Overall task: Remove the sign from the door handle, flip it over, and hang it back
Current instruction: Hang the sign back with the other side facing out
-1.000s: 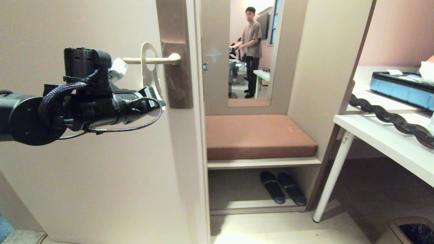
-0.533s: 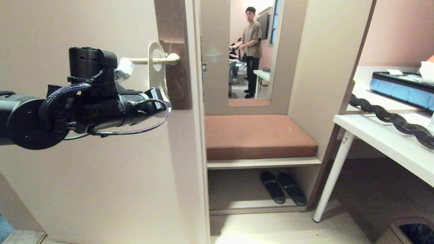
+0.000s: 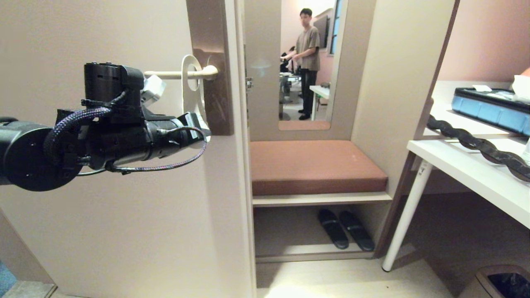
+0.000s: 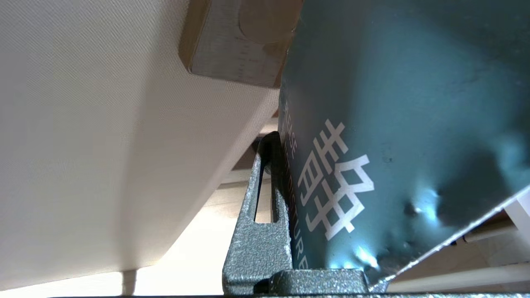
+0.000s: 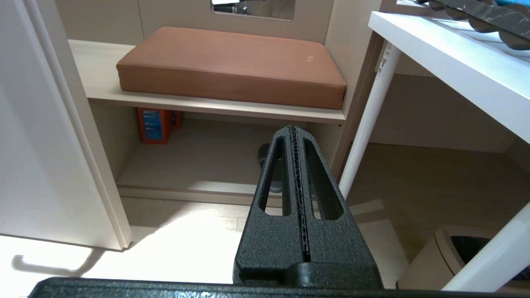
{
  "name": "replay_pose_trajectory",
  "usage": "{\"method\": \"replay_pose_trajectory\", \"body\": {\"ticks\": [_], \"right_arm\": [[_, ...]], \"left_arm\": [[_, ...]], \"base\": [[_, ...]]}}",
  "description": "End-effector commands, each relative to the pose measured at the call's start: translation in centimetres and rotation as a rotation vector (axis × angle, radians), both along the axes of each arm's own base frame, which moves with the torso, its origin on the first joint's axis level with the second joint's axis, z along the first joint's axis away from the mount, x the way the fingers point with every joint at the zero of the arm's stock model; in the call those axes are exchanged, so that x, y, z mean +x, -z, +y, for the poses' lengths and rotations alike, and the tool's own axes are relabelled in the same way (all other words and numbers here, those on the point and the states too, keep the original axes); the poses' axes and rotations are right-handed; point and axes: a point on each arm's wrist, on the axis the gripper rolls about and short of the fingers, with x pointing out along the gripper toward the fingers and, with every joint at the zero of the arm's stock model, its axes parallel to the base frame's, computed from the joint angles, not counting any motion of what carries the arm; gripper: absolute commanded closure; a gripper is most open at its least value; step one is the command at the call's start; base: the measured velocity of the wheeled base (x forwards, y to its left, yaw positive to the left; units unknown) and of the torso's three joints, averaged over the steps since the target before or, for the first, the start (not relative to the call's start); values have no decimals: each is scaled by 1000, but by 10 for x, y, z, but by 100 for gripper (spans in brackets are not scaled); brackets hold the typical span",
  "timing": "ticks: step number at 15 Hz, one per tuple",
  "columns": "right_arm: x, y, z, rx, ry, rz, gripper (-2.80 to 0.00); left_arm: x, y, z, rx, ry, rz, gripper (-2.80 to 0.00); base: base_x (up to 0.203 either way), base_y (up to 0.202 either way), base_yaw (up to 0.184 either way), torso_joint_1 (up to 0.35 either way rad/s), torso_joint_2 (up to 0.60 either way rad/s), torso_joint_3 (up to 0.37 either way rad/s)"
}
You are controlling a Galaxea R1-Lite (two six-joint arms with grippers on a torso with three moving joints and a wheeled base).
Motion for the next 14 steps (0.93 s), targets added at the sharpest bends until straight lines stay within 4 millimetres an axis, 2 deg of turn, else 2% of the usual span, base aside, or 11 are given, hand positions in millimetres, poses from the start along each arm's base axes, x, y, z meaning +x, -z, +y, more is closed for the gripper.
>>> {"method": "replay_pose_trajectory", "body": {"ticks": [1,11,12,13,14], "right_arm": [[0,0,0,-1,-1,1,0],[0,0,0,-1,1,1,0],[0,0,0,-1,-1,1,0],[0,0,0,-1,-1,1,0],[0,0,0,-1,-1,0,0]], "left_arm": [[0,1,0,-3,-5,-3,0],[-2,4,1,3,-5,7,0],[-3,4,1,2,-5,7,-111],[-4,4,2,1,-5,6,-280],[-5,3,2,0,-5,4,-280]], "base": [[0,0,0,0,0,0],[0,0,0,0,0,0],[0,0,0,0,0,0],[0,0,0,0,0,0],[0,0,0,0,0,0]]}}
